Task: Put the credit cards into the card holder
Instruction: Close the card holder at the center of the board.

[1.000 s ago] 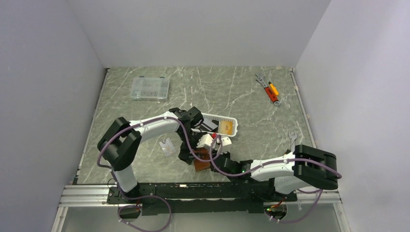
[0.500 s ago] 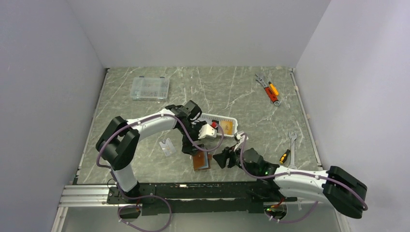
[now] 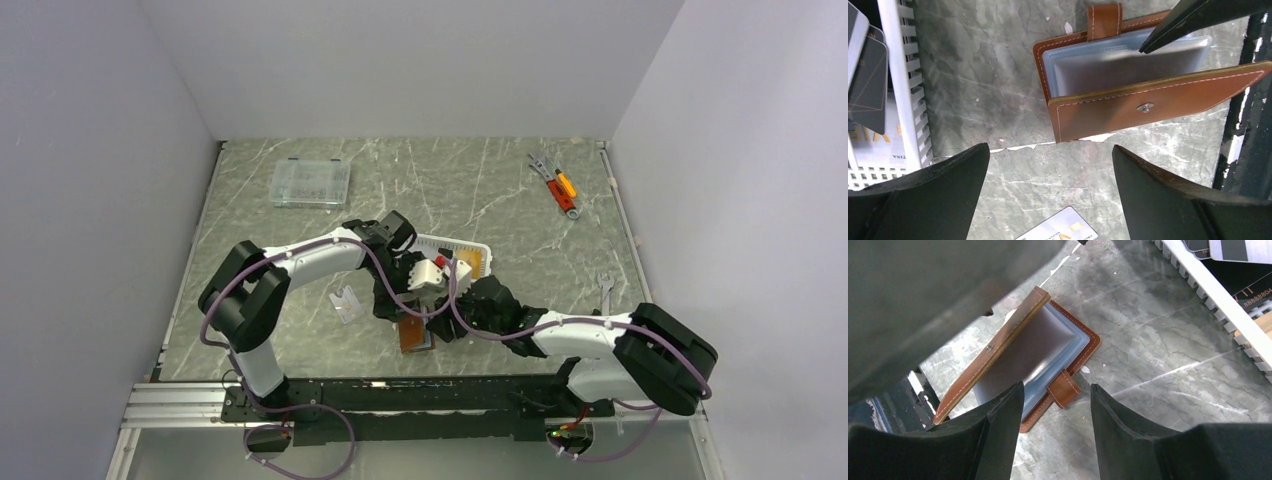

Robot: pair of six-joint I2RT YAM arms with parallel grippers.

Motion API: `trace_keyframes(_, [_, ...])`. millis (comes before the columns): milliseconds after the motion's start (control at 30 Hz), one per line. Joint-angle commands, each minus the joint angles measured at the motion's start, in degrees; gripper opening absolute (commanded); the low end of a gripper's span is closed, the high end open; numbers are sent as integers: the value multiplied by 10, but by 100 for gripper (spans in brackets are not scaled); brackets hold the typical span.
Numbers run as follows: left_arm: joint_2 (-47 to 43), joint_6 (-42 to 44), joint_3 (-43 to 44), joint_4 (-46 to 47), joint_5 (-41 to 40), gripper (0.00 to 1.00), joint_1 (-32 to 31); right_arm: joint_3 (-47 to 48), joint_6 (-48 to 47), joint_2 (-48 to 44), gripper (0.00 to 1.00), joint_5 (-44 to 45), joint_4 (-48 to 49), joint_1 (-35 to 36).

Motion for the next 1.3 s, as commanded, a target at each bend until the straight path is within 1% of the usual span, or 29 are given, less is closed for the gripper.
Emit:
trace_keyframes(0, [-25,-41,-10,59,-13,99,-1,-4,-23,30,53,-67,76,-8])
trace_keyframes(100, [-53,-80,-21,80,6,99,30,-50,29,59,53,-82,186,-14])
trace_keyframes(167, [-81,-86,-33,90,12,99,44,-71,58,82,50,-90,242,-14])
trace_keyframes(200, [-97,-84,-36,86,22,99,47,-78,70,95,47,-96,262,-14])
trace_keyframes(333, [-134,-73,-17,28,55,99,46,-78,119,133,36,-96,274,-13])
trace_keyframes(400, [-151,-51,-17,1,41,99,29,-82,144,143,30,-103,293,-10])
trace_keyframes(467, [-166,-24,-27,-22,15,99,-1,-89,161,142,26,-94,300,1])
trace_keyframes(533, [-178,13,-45,-62,12,99,-25,-105,176,125,24,-70,310,25])
trace_keyframes(633, [-199,66,-97,-77,11,99,-67,-118,185,81,23,-25,285,69])
trace_keyframes(700, [-202,95,-130,-71,-9,99,-101,-121,186,50,23,-16,260,75])
trace_keyframes(767, [-197,99,-141,-66,-21,99,-126,-127,186,16,24,-9,239,75])
trace_keyframes(833, [-197,87,-141,-64,-24,99,-146,-137,188,-17,25,3,209,75])
trace_keyframes(900, [-201,70,-139,-58,-32,99,-167,-148,196,-40,26,8,209,75])
trace_keyframes(967, [-205,47,-125,-60,-28,99,-179,-156,205,-58,30,11,214,76])
trace_keyframes(1033, [-208,10,-115,-50,-31,99,-189,-160,209,-65,34,23,221,76])
trace_keyframes(1133, [-200,-53,-105,-19,-53,99,-207,-148,202,-48,35,29,212,76])
trace_keyframes(1200, [-190,-74,-104,-6,-74,100,-229,-140,201,-21,40,23,224,76])
trace_keyframes(1267, [-179,-81,-107,5,-95,99,-245,-137,202,10,42,17,247,75])
